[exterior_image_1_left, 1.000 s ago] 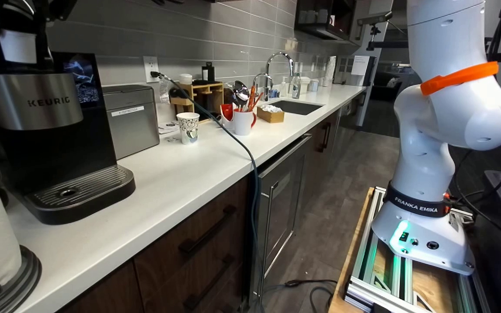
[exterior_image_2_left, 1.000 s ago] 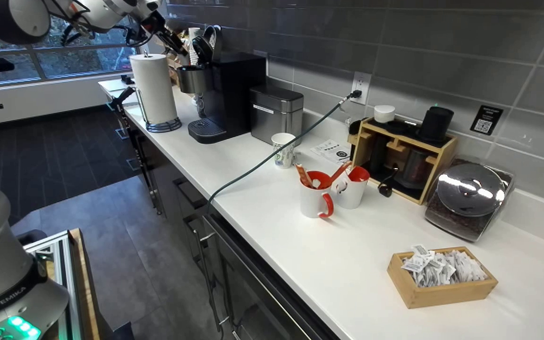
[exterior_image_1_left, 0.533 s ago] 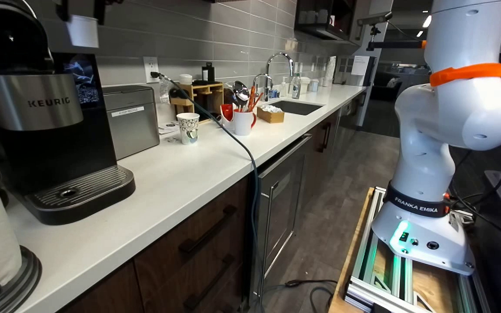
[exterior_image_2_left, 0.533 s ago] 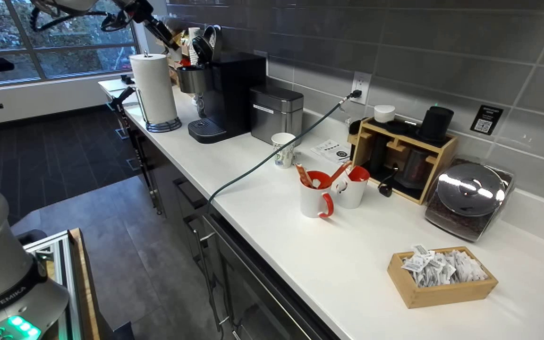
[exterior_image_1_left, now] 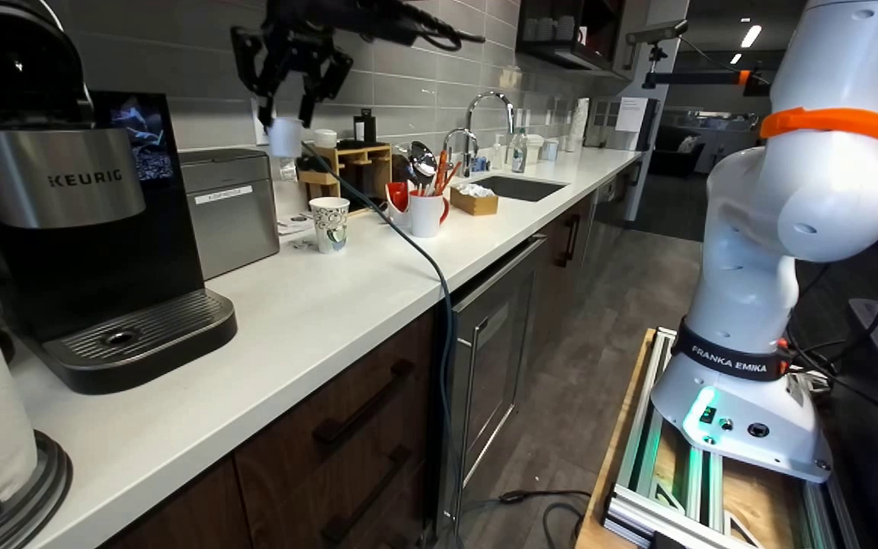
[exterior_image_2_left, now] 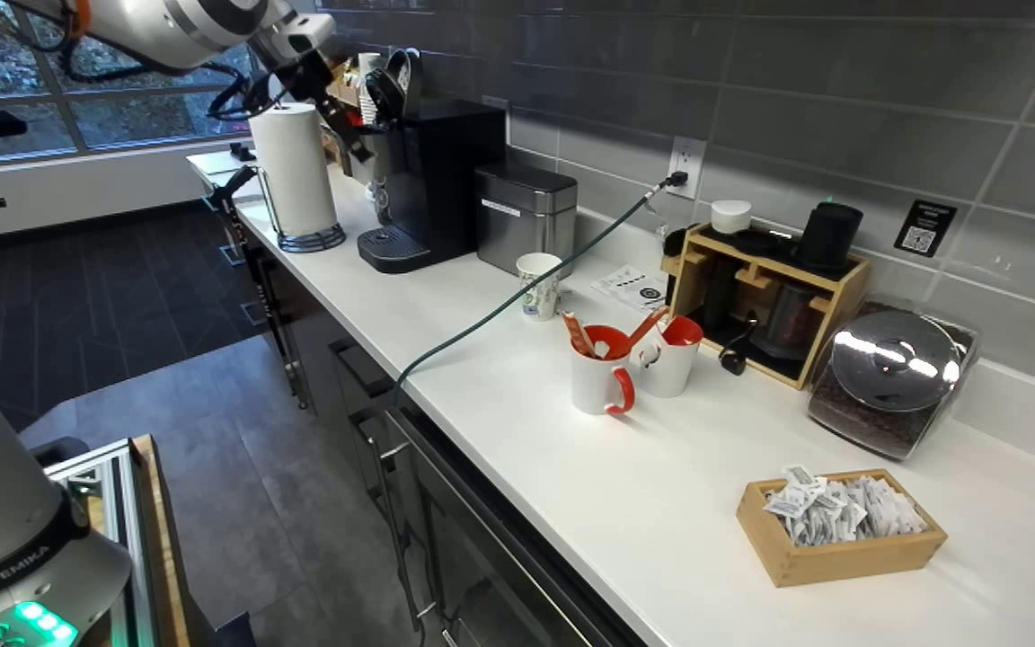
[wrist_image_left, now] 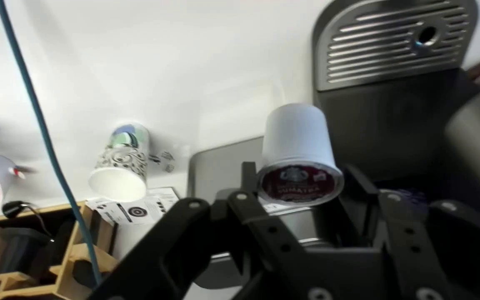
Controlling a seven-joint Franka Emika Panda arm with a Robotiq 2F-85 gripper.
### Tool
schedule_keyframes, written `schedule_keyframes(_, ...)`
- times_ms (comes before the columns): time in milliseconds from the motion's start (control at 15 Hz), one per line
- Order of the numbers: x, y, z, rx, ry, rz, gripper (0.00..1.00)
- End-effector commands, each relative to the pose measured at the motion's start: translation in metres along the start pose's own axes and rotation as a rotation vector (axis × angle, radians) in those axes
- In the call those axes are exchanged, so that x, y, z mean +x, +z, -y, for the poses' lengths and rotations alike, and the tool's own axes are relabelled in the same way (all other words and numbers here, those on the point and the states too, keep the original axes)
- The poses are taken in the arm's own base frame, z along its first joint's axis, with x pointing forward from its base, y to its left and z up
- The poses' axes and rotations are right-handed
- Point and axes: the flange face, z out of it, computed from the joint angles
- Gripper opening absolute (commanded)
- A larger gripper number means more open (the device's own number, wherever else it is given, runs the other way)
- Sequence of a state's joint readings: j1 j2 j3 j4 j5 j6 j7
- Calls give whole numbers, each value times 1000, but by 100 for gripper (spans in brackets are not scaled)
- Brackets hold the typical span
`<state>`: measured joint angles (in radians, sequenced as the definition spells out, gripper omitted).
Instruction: Remove the coffee pod from the coffeemaker
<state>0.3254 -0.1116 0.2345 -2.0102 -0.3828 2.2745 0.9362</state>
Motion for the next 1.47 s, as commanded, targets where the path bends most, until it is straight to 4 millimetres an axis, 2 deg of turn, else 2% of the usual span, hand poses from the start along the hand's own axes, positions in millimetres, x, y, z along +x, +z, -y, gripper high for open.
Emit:
schedule_keyframes(0,-34,57,-66,-123,64,51,28)
schedule_keyframes(133,-49,96,-101,-179,95,85,28)
schedule_keyframes(267,-57,129,-128,-223,150,76,28)
schedule_keyframes(533,-63,172,-162,-291,285,26,28)
schedule_keyframes(867,-60,195,-161,-298,438,-42,28)
schedule_keyframes(1400,-68,228,-144,-345,479,-78,28)
